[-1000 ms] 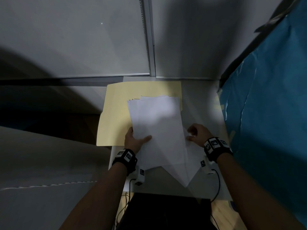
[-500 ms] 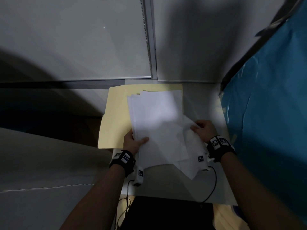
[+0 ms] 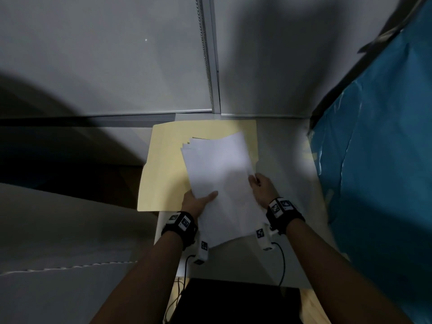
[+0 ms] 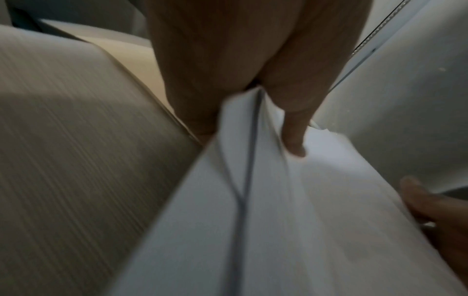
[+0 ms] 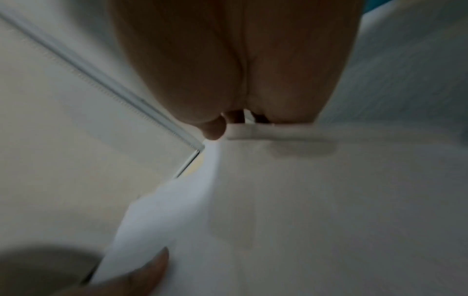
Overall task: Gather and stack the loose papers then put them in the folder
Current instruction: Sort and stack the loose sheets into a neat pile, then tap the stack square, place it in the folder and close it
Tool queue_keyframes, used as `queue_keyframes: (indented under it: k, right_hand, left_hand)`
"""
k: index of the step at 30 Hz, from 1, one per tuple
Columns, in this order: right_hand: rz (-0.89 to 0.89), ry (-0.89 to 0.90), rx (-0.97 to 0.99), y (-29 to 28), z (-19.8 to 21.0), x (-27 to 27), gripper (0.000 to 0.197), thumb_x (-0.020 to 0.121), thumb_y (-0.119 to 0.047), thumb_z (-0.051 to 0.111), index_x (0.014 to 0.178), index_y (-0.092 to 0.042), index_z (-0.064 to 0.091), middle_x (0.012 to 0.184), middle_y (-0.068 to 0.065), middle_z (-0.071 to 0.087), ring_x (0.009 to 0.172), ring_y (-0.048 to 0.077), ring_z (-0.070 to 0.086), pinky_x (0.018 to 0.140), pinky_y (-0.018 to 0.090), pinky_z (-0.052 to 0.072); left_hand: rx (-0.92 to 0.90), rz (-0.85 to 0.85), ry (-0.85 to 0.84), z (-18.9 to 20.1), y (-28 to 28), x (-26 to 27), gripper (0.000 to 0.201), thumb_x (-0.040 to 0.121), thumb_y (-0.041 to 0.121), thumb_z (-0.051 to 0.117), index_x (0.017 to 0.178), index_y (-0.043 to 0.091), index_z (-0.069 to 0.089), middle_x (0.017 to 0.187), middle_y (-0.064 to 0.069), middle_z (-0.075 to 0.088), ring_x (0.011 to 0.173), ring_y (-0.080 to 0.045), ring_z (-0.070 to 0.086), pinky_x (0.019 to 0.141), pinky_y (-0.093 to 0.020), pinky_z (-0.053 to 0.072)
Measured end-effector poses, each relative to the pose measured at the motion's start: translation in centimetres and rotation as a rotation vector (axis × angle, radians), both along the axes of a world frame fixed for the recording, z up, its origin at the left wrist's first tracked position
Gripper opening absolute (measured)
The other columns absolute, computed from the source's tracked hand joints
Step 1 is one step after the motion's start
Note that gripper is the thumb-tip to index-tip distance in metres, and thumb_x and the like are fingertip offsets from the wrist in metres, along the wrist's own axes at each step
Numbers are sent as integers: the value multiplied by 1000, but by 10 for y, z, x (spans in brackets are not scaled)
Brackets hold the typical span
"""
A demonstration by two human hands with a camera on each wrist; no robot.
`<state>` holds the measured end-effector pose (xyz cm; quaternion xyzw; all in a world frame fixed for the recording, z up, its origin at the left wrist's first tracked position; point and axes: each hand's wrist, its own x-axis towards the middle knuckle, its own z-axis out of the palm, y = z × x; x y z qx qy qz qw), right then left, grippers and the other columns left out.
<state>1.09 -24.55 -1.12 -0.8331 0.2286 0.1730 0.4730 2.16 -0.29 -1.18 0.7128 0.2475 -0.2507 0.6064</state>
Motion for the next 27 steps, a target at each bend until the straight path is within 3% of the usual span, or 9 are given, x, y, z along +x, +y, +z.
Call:
queue_keyframes:
  k: [2,5,9,12,17,19,22,24,27]
  right_hand:
    - [43,120,-44,2,-1,0,51,100,-60,41,112,-13,58,118,12,50,114,31,51,102,39,42]
    - [-171,18,10,-17,12,-1,83,72,-74,70,129,-15,53,126,7,51,113,26,57,100,42,50]
    - [-258,-99,419,-37,54,1,69,63,-37,95,121,-15,64,111,1,73,99,18,72,79,32,62]
    - [-243,-171,442,-26,87,5,40,70,-22,93,101,-13,68,97,5,75,93,27,74,77,39,63]
    - [-277,-516,315,-25,129,9,28,77,-15,88,90,-29,67,92,-18,68,81,-16,66,68,9,54]
    - [-253,-551,296,-30,129,5,39,73,-15,91,98,-31,65,100,-20,67,86,-20,62,73,4,51]
    - [-261,-553,238,-39,121,2,57,65,-20,96,113,-15,66,106,-13,69,92,-19,62,74,3,50]
    - [-285,-520,271,-42,113,4,58,63,-21,97,113,-12,68,106,-10,71,93,-15,65,73,6,53]
    - [-310,-464,287,-37,103,12,44,66,-16,95,100,-25,68,103,-13,70,88,-15,65,73,9,54]
  left_hand:
    - [8,-13,-37,3,-3,-2,56,78,15,95,128,3,72,122,-16,76,103,-34,75,86,-46,63]
    - [-38,-49,-90,13,0,-1,41,80,9,92,118,8,77,117,-17,79,101,-34,78,89,-49,64]
    - [-138,-115,-174,39,-3,6,42,78,1,92,117,1,77,112,-15,81,107,-37,77,95,-56,62]
    - [-171,-120,-252,76,-26,15,45,76,7,95,117,10,78,114,-2,82,108,-20,78,92,-39,64]
    - [-119,-6,-474,114,-55,28,40,74,10,97,102,26,73,95,22,81,96,5,76,80,-11,56]
    - [-123,-10,-527,121,-59,28,48,69,11,101,105,26,73,99,17,82,100,1,76,84,-15,58]
    - [-109,-63,-605,128,-60,29,48,68,11,101,108,22,77,105,11,82,104,-6,78,92,-27,62]
    - [-84,-79,-619,124,-64,35,46,68,13,102,108,18,80,108,2,83,105,-13,79,94,-34,63]
    - [-22,-81,-534,109,-72,44,46,66,19,103,105,20,78,107,0,82,101,-13,79,90,-37,64]
